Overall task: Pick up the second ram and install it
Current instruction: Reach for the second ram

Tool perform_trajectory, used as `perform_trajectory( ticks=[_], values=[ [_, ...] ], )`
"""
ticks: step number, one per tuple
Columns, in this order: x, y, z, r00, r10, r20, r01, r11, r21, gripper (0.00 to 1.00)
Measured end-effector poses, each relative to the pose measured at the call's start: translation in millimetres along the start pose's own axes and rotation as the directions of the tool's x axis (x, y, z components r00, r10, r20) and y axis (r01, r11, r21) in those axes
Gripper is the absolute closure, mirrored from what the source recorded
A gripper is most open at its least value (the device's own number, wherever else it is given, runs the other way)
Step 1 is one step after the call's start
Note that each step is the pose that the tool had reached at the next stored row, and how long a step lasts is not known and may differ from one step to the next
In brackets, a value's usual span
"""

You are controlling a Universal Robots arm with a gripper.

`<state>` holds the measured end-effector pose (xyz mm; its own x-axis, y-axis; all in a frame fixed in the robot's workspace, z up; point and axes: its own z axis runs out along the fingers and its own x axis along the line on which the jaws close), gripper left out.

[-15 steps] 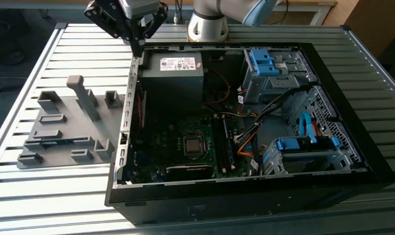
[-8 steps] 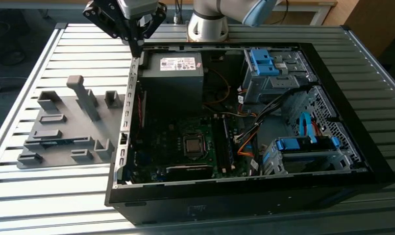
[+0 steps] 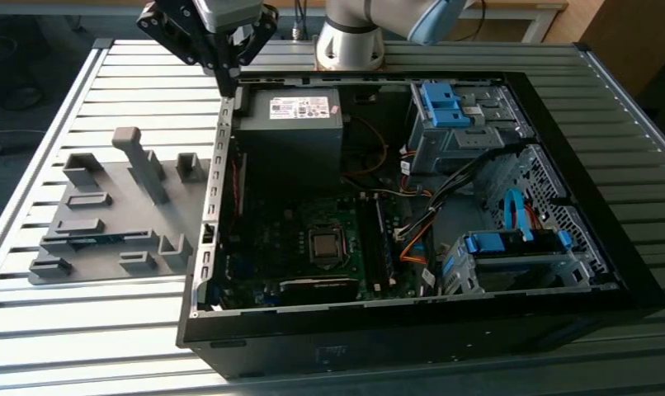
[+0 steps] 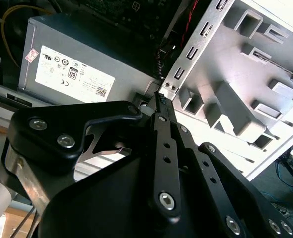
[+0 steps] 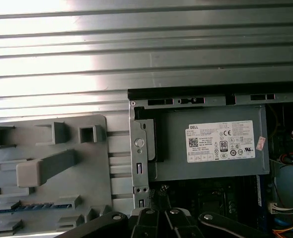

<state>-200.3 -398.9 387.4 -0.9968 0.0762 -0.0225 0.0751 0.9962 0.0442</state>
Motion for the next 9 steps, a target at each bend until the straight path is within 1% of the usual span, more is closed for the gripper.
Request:
perform_trajectory(
  ticks=[9],
  values=[
    [2.4, -0.2, 0.3, 1.0000, 0.000, -0.0002, 0.000, 1.0000, 0.0001, 0.89]
  ],
)
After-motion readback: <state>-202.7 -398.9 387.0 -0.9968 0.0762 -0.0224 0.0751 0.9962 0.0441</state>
